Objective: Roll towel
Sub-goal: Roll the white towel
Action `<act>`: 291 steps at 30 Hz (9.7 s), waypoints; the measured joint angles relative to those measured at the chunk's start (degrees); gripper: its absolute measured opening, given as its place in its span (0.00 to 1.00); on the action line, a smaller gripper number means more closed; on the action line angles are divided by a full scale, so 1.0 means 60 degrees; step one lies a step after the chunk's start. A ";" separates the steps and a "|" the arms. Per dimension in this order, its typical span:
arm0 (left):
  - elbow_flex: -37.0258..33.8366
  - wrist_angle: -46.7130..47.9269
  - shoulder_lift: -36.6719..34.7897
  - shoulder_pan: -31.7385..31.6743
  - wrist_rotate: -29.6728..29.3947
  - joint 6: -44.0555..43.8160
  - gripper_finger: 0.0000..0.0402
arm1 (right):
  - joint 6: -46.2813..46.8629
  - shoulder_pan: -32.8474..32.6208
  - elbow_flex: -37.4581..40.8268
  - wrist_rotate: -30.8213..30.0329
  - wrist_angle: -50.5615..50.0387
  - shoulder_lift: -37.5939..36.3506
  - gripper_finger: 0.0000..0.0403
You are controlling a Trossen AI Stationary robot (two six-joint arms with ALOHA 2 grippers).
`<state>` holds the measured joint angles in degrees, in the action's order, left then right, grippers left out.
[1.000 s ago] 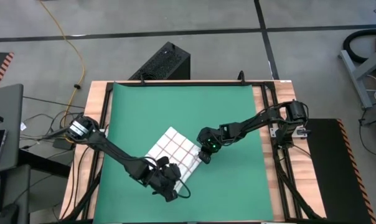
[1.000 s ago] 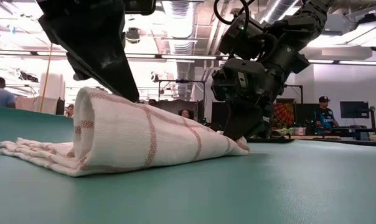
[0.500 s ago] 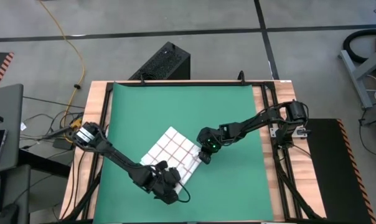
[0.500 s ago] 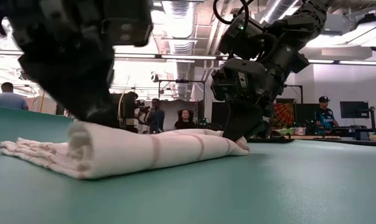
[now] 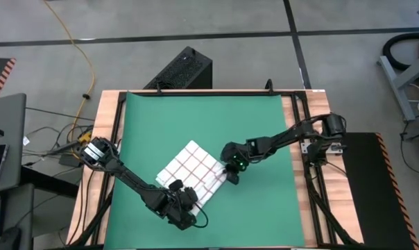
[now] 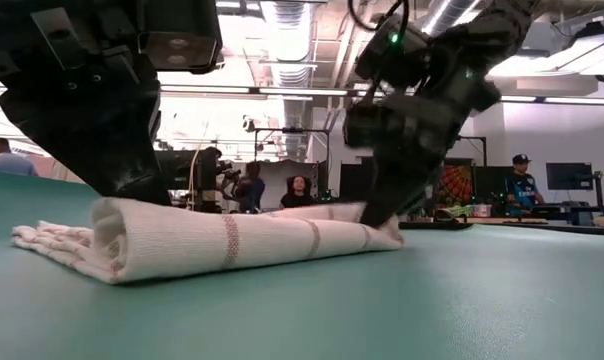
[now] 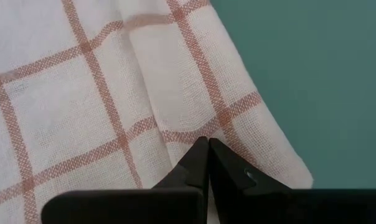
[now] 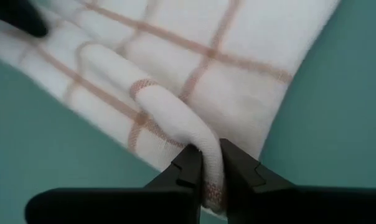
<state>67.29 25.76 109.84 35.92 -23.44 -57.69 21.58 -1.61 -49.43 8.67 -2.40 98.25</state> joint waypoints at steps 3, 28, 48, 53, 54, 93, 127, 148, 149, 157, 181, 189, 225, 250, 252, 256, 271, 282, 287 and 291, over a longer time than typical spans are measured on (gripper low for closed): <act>0.0000 0.0001 0.0000 0.0008 -0.0004 0.0024 0.00 | -0.0652 0.0071 -0.0028 -0.0022 0.0004 -0.0650 0.17; 0.0000 0.0634 -0.0015 0.0347 0.0152 0.0396 0.00 | -0.5814 -0.0630 -0.0041 0.0723 0.1216 -0.1021 0.29; 0.0011 0.1209 -0.0036 0.0336 0.0415 0.1581 0.00 | -0.6647 -0.0098 -0.0051 0.1613 0.2521 -0.0544 0.29; 0.0007 0.1374 -0.0033 0.0339 0.0431 0.2017 0.00 | -0.7400 -0.0318 -0.0051 0.1232 0.2589 -0.0519 0.29; 0.0007 0.1374 -0.0033 0.0336 0.0433 0.2127 0.00 | -0.7548 -0.0294 -0.0051 0.1129 0.2756 -0.0441 0.29; -0.0018 0.3337 0.0004 -0.0389 0.0191 0.6838 0.00 | -0.6415 0.1440 -0.2356 0.0808 -0.1140 0.2264 0.29; -0.0033 0.3088 0.0011 -0.1225 -0.0663 0.8683 0.00 | -0.3685 -0.0351 0.1475 -0.0114 0.4392 -0.1881 0.10; -0.0007 0.2776 -0.0015 -0.1693 -0.0216 0.8737 0.00 | -0.3301 -0.0526 0.1569 -0.0926 0.4850 0.0841 0.05; -0.0007 0.2778 -0.0015 -0.1690 -0.0275 0.8661 0.00 | -0.3262 -0.0531 0.1566 -0.0933 0.4875 0.0918 0.05; -0.0025 0.2874 -0.0517 -0.1635 -0.1534 0.7191 0.00 | -0.2840 -0.0577 0.1552 -0.0944 0.4952 0.1250 0.05; -0.7134 -0.6573 -0.4545 0.0245 -0.2821 -0.0881 0.00 | -0.2724 -0.0596 0.1581 -0.0965 0.5029 0.1281 0.04; -0.7111 -0.6720 -0.4543 -0.0050 -0.2670 -0.0218 0.00 | -0.2594 -0.0600 0.1581 -0.0971 0.5008 0.1284 0.04; -0.7176 -0.6876 -0.3079 -0.0093 -0.1966 -0.0345 0.00 | -0.2621 -0.0582 0.1588 -0.0958 0.5226 0.1195 0.05; -0.7180 -0.6679 -0.3002 0.0081 -0.1425 -0.0705 0.00 | -0.9711 -0.2279 0.1590 0.0168 0.2111 -0.2744 0.47; -0.7180 -0.6679 -0.3002 0.0081 -0.1417 -0.0714 0.00 | -0.9178 -0.2286 0.1595 -0.0191 0.2509 -0.2261 0.55; -0.7184 -0.6675 -0.3002 0.0079 -0.1382 -0.0709 0.00 | -0.9067 -0.2338 0.1575 -0.0826 0.3390 -0.1381 0.63; -0.7187 -0.6644 -0.2998 0.0077 -0.1367 -0.0576 0.00 | -0.9059 -0.1943 0.1544 -0.2318 0.3557 0.0564 0.65; -0.7191 -0.6640 -0.2998 0.0077 -0.1336 -0.0393 0.00 | -0.6676 -0.1892 0.1527 -0.3944 0.2754 0.0687 0.45; -0.7191 -0.6656 -0.2998 0.0077 -0.1323 -0.0392 0.00 | -0.5612 -0.2163 0.1534 -0.4240 0.2541 0.0669 0.20; -0.7216 -0.6808 -0.2994 0.0077 -0.1310 -0.0484 0.00 | -0.4958 -0.2467 0.1167 -0.4334 0.1784 0.0636 0.05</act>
<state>23.99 -15.09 91.88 36.38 -31.30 -60.59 -8.16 -16.41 -42.43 -17.34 8.30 102.06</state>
